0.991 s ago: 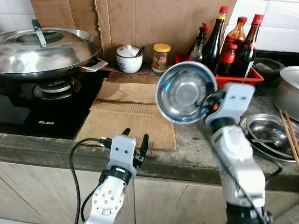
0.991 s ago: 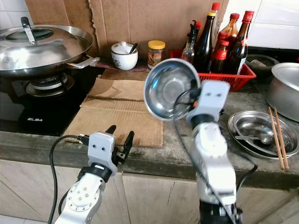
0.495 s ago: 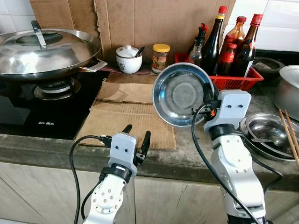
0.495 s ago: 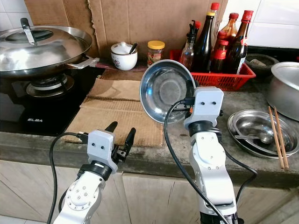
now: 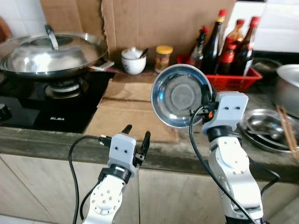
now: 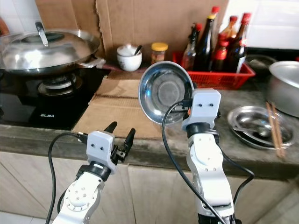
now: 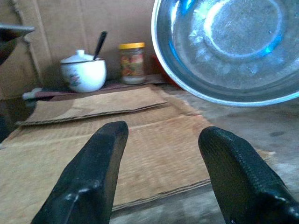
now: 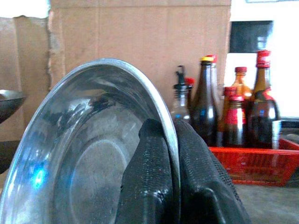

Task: Kitchen organization

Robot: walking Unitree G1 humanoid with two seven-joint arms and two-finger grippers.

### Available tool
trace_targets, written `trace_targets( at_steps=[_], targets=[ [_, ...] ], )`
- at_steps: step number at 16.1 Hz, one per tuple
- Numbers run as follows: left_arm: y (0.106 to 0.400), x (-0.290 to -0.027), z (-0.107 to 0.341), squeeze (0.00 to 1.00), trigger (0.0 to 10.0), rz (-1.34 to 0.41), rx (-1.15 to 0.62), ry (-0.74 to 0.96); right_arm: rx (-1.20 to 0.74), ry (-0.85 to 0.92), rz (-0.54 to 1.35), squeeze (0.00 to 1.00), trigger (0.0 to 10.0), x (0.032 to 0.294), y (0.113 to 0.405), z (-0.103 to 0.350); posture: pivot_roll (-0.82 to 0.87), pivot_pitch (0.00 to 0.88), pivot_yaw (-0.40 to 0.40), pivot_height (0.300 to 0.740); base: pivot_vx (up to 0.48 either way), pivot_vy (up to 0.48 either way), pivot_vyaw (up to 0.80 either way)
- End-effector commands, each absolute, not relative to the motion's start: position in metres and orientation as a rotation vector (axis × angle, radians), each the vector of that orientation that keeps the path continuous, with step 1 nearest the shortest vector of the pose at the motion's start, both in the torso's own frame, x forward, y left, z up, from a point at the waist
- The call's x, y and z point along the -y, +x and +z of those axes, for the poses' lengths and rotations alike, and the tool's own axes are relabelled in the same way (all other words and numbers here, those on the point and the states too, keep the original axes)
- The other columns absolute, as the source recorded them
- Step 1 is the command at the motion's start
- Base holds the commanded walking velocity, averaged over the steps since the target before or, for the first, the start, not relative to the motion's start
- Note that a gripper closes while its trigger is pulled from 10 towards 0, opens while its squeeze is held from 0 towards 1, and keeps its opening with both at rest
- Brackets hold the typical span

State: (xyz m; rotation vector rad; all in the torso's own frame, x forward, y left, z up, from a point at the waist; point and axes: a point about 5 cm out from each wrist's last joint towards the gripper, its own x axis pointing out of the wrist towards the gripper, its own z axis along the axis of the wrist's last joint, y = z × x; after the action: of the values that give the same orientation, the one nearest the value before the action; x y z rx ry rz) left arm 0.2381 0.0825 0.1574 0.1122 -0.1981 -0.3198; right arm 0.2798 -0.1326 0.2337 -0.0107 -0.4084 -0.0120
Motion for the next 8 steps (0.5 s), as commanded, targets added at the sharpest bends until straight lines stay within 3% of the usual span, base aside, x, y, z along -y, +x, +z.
trace_targets(
  at_steps=[1, 8],
  targets=[
    [0.2380, -0.0808, 0.1557, 0.00, 10.0, -0.333, 0.192, 0.121, 0.411, -0.023, -0.033, 0.00, 10.0, 0.1354, 0.2795, 0.2345, 0.07, 0.000, -0.034, 0.740, 0.000, 0.000, 0.00],
    [0.2373, -0.0802, 0.1540, 0.00, 10.0, -0.334, 0.183, 0.121, 0.379, -0.001, -0.010, 0.00, 10.0, 0.1332, 0.2805, 0.2296, 0.07, 0.000, -0.034, 0.740, -0.227, 0.000, 0.00]
  ],
)
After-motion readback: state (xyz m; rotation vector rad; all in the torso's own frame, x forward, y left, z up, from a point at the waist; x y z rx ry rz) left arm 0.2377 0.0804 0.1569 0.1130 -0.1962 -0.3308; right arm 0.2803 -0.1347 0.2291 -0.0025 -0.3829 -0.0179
